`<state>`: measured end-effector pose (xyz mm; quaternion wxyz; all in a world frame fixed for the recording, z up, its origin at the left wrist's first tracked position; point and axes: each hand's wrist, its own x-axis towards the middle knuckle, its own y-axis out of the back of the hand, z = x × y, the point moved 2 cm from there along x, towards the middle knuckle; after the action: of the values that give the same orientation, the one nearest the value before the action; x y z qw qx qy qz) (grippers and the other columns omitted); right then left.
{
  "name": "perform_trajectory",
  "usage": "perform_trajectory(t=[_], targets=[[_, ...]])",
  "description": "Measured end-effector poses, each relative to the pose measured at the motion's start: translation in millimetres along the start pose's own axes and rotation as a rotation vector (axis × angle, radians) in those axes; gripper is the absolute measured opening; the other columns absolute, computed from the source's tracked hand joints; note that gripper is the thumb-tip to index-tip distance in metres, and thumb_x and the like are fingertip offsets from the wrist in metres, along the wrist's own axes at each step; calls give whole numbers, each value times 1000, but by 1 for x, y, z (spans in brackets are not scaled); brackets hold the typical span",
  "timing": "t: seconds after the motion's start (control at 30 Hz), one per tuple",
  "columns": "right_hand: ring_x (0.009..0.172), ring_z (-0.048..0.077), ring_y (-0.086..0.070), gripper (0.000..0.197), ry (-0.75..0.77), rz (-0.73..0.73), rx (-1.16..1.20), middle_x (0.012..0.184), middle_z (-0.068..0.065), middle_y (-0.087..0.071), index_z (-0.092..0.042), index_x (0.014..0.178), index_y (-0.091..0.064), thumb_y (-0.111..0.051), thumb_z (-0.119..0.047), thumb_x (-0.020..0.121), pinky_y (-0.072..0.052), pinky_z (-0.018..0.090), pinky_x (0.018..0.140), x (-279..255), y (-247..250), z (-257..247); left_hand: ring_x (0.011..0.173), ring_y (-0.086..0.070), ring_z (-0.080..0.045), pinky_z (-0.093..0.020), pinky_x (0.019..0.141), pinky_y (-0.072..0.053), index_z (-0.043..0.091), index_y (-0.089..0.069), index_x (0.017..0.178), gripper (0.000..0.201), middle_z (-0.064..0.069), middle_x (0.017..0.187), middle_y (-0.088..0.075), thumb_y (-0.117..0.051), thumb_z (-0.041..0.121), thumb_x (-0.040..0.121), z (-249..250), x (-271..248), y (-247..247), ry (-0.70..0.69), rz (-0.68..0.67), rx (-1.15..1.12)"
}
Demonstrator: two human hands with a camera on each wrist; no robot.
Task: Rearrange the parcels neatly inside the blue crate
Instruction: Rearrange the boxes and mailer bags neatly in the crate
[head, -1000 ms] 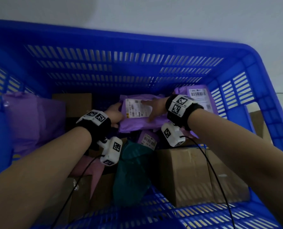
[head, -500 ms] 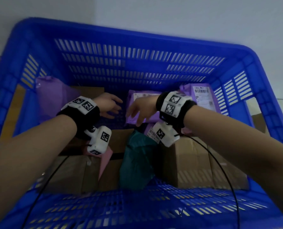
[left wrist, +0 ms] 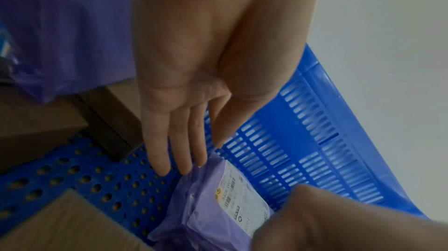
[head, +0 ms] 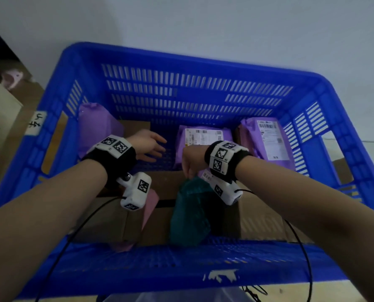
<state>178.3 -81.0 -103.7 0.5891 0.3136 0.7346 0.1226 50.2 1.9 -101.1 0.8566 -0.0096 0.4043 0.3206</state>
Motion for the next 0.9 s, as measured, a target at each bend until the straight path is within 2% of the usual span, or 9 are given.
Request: perform_trajectory(t=[0.13,0.23,0.33,0.47,0.53,0.63,0.67,0.77,0.9], targets=[[70,12,-64,17,86,22,82,100,14,-72,-1,101,-71,-63,-7,88,-55,20,70,-26,17,-4,111,-61,-28,-37,84,-51,10,-55,124,31,-15,123,-62,-43,2,96,-3,-6,1,-16,12,-3],[68,5,-62,11,177,78,80,88,2,-69,-10,95,-70,-61,-9,89,-48,8,58,-56,40,-12,104,-61,-26,-38,81,-51,11,-56,118,25,-14,120,-63,-45,5,96,-2,-11,-1,-19,-9,3],[72,6,-64,9,263,186,115,78,-7,-69,-19,88,-69,-65,-11,87,-52,19,72,-87,62,-15,104,-59,-26,-39,84,-48,12,-56,118,22,-15,123,-61,-48,13,97,1,-16,-3,-13,-57,-23],[82,9,-66,11,350,334,209,90,10,-74,-9,93,-73,-70,-9,83,-51,22,85,-117,81,-8,104,-56,-26,-40,91,-44,13,-55,124,33,-11,117,-61,-49,31,97,2,-21,-2,-12,-61,-71],[84,6,-65,13,377,403,253,94,10,-74,-10,95,-73,-71,-8,82,-49,18,87,-131,88,-2,86,-55,-22,-37,82,-43,12,-58,115,35,-8,102,-59,-48,39,96,0,-23,-1,7,-48,-85],[92,14,-65,13,433,494,351,101,15,-73,-14,90,-72,-69,-4,83,-49,21,93,-149,96,6,64,-43,-17,-31,65,-38,14,-52,84,34,-2,73,-44,-45,45,95,-3,-29,0,65,-53,-132],[95,17,-65,16,449,515,393,103,15,-72,-16,87,-70,-67,-1,83,-50,24,95,-154,97,9,65,-45,-19,-30,65,-40,15,-51,81,35,-2,73,-45,-43,45,96,-3,-31,1,77,-107,-165],[97,17,-65,22,469,561,499,101,11,-71,-18,83,-69,-64,4,84,-51,25,95,-161,98,22,82,-54,-24,-36,75,-44,15,-58,93,33,-6,87,-59,-37,40,97,1,-38,-1,50,-282,-311],[95,0,-66,17,424,652,572,104,2,-70,-13,83,-68,-63,4,85,-50,15,89,-164,100,46,99,-57,-27,-41,82,-47,16,-59,113,27,-9,109,-63,-43,26,94,14,-46,5,-113,-270,-431]])
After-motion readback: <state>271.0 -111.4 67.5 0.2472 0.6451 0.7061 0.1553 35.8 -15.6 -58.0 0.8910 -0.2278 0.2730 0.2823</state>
